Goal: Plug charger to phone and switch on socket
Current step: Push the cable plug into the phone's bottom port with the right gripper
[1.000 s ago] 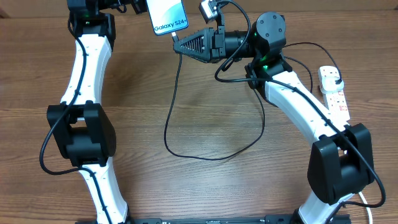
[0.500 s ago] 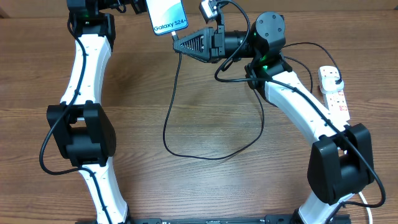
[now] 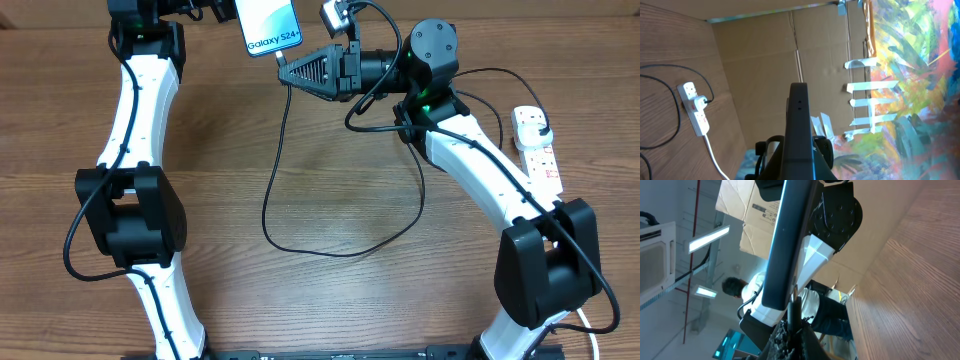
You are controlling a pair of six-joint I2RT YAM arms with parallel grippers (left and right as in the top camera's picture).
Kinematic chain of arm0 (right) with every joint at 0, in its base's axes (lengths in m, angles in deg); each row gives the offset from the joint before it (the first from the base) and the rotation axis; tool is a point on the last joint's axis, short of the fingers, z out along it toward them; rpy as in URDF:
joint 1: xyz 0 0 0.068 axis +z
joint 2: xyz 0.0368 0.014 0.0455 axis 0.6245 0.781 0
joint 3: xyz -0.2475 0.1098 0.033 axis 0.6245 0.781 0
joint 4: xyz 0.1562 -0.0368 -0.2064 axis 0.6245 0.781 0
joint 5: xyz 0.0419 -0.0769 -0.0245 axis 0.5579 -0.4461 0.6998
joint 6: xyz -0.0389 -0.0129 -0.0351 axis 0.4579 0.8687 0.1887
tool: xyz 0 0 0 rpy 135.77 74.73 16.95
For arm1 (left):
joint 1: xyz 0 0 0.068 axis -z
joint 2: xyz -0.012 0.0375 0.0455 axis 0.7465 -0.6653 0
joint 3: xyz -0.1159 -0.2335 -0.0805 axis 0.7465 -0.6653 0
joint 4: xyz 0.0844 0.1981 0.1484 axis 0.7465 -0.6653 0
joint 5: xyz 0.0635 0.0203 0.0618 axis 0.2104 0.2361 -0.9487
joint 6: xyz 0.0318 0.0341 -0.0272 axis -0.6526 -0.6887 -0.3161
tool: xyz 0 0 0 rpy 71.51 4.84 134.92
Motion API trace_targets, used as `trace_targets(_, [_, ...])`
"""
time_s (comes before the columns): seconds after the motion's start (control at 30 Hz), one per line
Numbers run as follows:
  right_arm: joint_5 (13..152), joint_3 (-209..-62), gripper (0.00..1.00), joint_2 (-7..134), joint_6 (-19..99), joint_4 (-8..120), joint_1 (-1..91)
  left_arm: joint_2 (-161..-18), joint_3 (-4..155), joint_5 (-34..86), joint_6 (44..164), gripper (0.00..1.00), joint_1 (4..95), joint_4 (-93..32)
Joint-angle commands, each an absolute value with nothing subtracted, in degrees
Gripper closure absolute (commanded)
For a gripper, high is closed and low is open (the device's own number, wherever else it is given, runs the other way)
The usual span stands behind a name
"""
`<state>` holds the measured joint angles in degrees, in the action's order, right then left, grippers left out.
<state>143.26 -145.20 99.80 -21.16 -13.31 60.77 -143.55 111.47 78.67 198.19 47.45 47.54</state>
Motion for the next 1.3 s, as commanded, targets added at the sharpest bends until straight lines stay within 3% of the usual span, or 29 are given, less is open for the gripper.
trace_targets(0.0, [141.60,-145.22,0.96,98.79,-21.36,-13.50,60.75,-143.20,112.61,78.76,198.08,0.96,47.69,47.80])
trace_targets(1.27, [141.56,-145.22,0.96,98.79,-21.20,-13.50,60.75,-143.20,112.61,79.35,194.51,0.96,48.87,47.80])
